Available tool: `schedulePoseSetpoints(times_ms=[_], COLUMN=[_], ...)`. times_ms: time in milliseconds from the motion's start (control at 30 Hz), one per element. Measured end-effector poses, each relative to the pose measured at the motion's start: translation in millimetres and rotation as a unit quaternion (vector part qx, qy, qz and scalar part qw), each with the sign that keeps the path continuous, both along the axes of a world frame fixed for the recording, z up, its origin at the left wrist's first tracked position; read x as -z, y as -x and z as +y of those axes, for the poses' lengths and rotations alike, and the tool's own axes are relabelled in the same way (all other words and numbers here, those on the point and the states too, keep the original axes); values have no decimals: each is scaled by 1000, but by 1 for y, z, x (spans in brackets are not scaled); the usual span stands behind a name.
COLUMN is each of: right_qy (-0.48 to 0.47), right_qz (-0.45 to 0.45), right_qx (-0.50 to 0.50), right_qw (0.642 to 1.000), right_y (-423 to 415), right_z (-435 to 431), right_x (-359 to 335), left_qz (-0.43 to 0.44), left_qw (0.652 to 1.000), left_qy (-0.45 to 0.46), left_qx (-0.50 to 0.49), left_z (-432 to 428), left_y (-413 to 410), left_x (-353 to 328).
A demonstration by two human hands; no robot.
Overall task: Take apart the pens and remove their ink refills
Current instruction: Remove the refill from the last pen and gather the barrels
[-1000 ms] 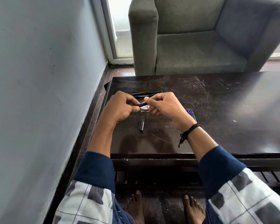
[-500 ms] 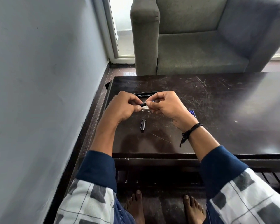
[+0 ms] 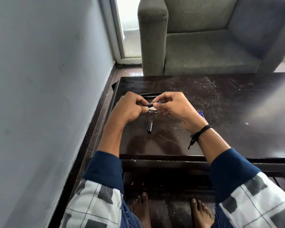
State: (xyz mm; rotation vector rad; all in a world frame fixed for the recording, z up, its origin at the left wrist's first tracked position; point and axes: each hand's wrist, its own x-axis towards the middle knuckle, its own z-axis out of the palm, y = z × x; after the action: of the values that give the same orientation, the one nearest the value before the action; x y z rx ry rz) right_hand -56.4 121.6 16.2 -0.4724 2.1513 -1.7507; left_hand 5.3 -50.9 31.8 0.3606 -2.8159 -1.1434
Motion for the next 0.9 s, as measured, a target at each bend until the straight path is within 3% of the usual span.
schedulePoseSetpoints(times_ms=[900], right_qy=[-44], right_qz=[15], right_qx=[28], right_qw=[999], right_y=[3], right_z=[-3], right_x=[3], left_qz=[-21], left_qw=[999], left_qy=[26], left_qx=[9], left_z=[1], left_y=[6], left_x=[5])
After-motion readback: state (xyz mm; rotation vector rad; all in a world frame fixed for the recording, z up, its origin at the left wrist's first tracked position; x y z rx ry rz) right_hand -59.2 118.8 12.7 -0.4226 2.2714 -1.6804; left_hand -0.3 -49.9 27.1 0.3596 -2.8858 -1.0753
